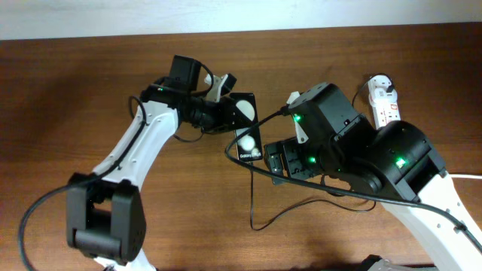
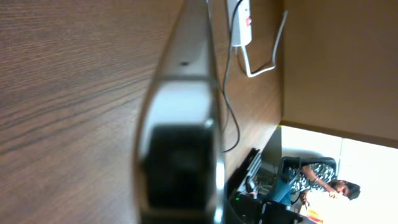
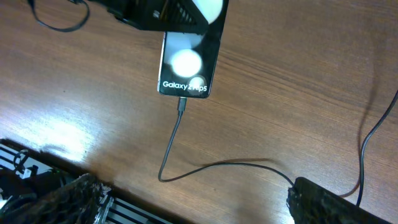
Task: Plug charger to phone and switch on socket
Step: 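Lower the phone flat onto the table with the left gripper and release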
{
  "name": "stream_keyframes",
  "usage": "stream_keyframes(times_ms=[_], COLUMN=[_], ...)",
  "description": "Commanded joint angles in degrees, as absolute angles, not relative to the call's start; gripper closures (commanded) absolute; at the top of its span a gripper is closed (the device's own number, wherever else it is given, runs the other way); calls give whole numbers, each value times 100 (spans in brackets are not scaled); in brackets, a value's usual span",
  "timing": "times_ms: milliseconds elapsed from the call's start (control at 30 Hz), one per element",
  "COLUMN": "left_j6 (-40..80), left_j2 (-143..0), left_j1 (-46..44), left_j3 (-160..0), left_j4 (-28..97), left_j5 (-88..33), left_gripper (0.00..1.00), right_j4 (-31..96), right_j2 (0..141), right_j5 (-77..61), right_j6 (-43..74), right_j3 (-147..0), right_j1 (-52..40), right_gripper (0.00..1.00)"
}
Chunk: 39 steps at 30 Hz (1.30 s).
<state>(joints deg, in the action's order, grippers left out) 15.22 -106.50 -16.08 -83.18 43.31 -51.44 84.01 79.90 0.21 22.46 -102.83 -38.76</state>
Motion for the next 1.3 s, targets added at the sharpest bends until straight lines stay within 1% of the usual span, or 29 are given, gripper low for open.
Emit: stream_keyframes(times_ms=[0,100,200,367,433,533,767,833,1100,1200,1267], left_j6=[1181,1186,1188,1192,1194,1190,1361,1621,1732,1732,1730], left_j2=[-10901,-10916,-10949,-11421,-11616,-11631,-11657,-11675,-12280,-12300,-12300], left_j1=[-1610,-1610,-1610,-1691,-1695,-1695,-1935,-1935,-1935,-1935,-1935], left_j3=[-8438,-8438,-8438,-8438,-8438,-8438,-8438,-8438,-8438,-8438,-8438], left_j4=[4318,4320,4309,4211,4209,4073,3903,3863,3802,3800,3800], left_j5=[-5190,-4818,-4171,-4180,-4751,-4751,-4436,-3887,-3942,-3938,-3929], left_gripper=[100,100,100,100,100,100,100,100,100,100,97], right_j4=[8401,8401,8401,8401,8401,8401,8401,8401,8401,8401,8401], right_j2=[8009,8009,8009,8009,8009,8009,8009,8009,8009,8009,8009], right_j5=[91,91,91,91,91,91,91,91,91,91,91], right_j6=[2250,2250,2250,2250,2250,2250,2250,2250,2250,2250,2250], right_j3=[-10339,-10339,-10339,-10339,-10339,-10339,-10339,-10339,-10339,-10339,-10339], right_j1=[-3850,-3850,-3850,-3850,-3850,-3850,-3850,-3850,-3850,-3850,-3850], right_gripper=[1,1,1,1,1,1,1,1,1,1,1])
